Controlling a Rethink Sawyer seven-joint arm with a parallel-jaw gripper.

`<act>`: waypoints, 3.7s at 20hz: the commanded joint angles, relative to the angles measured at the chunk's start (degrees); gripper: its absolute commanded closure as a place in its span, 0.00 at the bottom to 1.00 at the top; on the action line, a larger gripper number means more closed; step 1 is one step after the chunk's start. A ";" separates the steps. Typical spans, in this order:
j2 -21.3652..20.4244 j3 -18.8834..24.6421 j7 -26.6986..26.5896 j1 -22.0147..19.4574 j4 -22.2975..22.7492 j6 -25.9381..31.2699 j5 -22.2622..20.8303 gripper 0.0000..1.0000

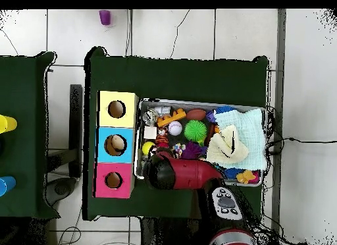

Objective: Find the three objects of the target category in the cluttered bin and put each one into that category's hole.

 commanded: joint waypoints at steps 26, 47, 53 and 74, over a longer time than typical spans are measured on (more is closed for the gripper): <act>-0.63 4.28 2.52 -0.94 6.69 5.69 -1.60 0.00; 9.23 2.72 2.67 -0.46 1.96 -2.00 -3.84 0.00; 8.75 2.05 1.99 0.22 1.83 -0.31 -3.74 1.00; -1.41 4.58 1.92 -0.09 5.55 12.54 0.90 1.00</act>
